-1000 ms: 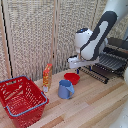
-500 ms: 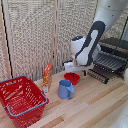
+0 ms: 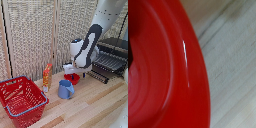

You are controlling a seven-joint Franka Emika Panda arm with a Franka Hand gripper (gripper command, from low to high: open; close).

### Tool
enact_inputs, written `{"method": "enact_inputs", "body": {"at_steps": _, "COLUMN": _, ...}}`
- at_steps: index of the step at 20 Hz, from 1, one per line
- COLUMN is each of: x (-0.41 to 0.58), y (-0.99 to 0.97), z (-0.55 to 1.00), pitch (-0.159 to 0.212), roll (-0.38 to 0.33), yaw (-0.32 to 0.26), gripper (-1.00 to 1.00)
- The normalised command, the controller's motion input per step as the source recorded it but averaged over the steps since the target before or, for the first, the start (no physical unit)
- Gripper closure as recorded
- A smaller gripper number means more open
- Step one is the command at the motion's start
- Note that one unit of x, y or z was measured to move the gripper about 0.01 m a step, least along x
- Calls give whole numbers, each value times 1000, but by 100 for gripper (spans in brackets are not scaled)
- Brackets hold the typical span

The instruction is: Extend the gripper towards the oven tray handle. Grasp the handle and carefully pull the tray out of the oven. Move the gripper above the red bowl. Grab the red bowl gently. Lift the bowl and place it onto the oven tray.

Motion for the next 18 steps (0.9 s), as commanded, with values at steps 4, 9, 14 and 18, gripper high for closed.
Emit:
{"method": "enact_inputs", "body": {"at_steps": 4, "x": 0, "y": 68, "z": -31, "pitch": 12, "roll": 0, "yaw": 0, "gripper": 100}}
{"method": "enact_inputs", "body": {"at_steps": 9, "x": 9, "y": 134, "z": -10, "pitch": 3, "roll": 0, "yaw": -11, "gripper": 100}}
{"method": "enact_inputs", "body": {"at_steps": 14, "x": -41, "y": 153, "z": -4, "pitch": 5, "roll": 2, "yaw": -14, "gripper": 100}}
{"method": "enact_inputs", "body": {"at_steps": 18, "x": -3, "y": 84, "z": 0, "pitch": 1, "roll": 50, "yaw": -38, "gripper": 100}}
